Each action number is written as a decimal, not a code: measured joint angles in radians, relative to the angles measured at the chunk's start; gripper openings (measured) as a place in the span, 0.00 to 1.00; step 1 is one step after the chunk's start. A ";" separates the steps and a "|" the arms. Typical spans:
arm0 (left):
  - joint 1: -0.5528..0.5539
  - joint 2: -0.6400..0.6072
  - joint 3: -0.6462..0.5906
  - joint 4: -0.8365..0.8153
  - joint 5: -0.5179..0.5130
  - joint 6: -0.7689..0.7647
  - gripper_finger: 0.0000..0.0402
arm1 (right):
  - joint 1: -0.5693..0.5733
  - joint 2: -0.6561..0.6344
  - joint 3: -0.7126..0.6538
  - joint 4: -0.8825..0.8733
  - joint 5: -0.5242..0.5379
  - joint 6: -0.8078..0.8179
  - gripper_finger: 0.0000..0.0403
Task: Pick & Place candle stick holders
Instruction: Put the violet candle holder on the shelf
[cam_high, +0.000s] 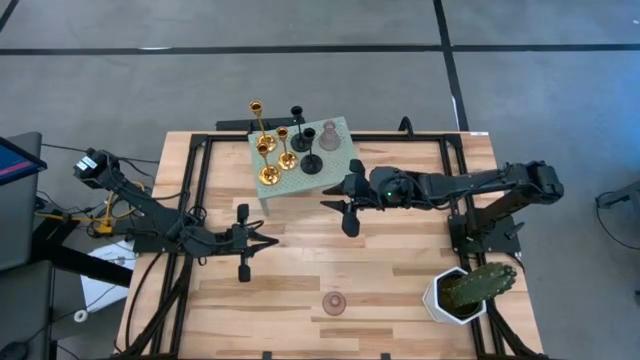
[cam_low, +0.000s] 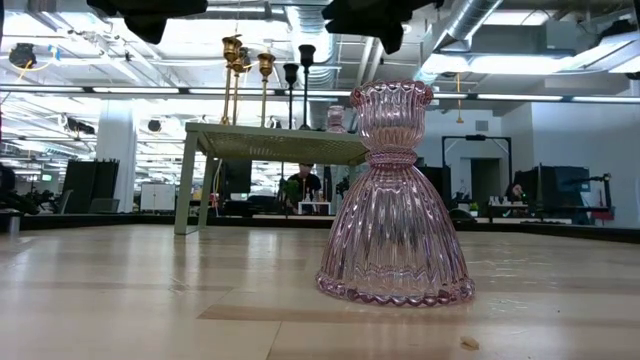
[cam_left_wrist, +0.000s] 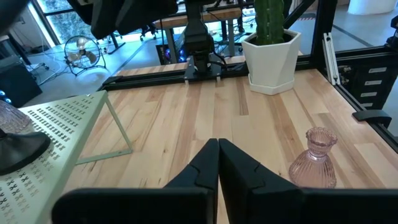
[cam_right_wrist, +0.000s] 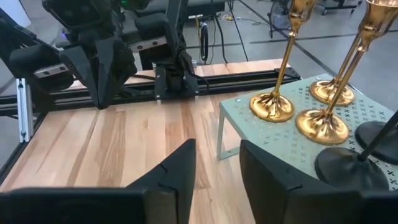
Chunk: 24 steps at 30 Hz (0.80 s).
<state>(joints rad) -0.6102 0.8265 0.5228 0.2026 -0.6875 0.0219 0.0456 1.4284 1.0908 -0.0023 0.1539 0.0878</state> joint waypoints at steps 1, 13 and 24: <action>0.000 0.000 0.000 0.000 0.000 0.000 0.03 | 0.000 0.000 0.000 -0.001 0.000 -0.003 0.28; 0.000 0.000 0.000 0.006 0.039 -0.002 0.03 | -0.010 0.000 0.000 0.001 -0.060 -0.020 0.15; 0.002 0.000 0.000 0.012 0.051 0.000 0.02 | 0.059 -0.042 0.000 -0.194 -0.101 -0.085 0.01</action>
<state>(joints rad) -0.6086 0.8261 0.5228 0.2148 -0.6365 0.0216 0.1046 1.3862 1.0912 -0.1961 0.0533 0.0028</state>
